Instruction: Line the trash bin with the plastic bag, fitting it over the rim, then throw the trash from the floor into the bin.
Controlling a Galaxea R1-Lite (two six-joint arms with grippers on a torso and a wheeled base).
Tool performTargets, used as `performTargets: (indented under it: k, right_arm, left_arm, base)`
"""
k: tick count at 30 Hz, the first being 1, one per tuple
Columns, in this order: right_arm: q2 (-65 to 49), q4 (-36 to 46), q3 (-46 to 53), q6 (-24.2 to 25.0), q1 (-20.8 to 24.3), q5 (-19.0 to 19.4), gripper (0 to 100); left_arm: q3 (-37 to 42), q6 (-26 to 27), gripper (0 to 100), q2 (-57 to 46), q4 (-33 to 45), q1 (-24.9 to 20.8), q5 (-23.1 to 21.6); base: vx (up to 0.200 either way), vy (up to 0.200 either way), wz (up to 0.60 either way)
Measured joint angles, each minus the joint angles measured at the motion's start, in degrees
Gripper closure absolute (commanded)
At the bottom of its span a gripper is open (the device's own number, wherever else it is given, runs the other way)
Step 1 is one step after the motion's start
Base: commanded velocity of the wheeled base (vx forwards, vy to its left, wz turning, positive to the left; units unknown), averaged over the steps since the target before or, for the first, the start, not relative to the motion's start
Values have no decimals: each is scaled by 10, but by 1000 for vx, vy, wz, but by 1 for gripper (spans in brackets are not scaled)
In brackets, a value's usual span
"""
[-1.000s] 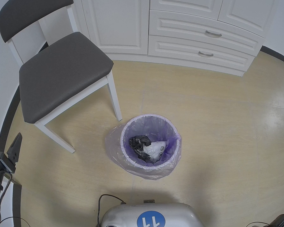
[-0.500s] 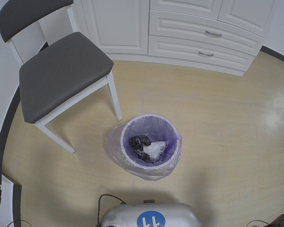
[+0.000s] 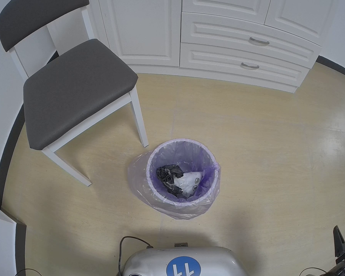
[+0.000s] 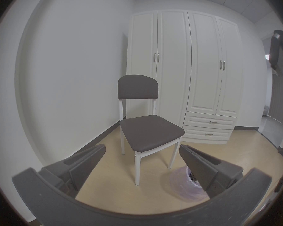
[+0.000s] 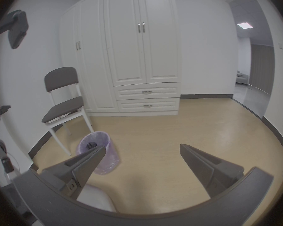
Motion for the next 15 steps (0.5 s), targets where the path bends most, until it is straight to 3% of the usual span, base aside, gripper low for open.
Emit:
performTargets:
  k: [4,15]
  right_arm:
    - [0,5,0,-25,0,15,0]
    - [0,60,0,-48,-1,11,0]
  left_arm:
    - [-1,-1,0,-24,15,10,4]
    - [25,3,0,-42,10,14,35]
  base:
    - [0,0,0]
    - [0,0,0]
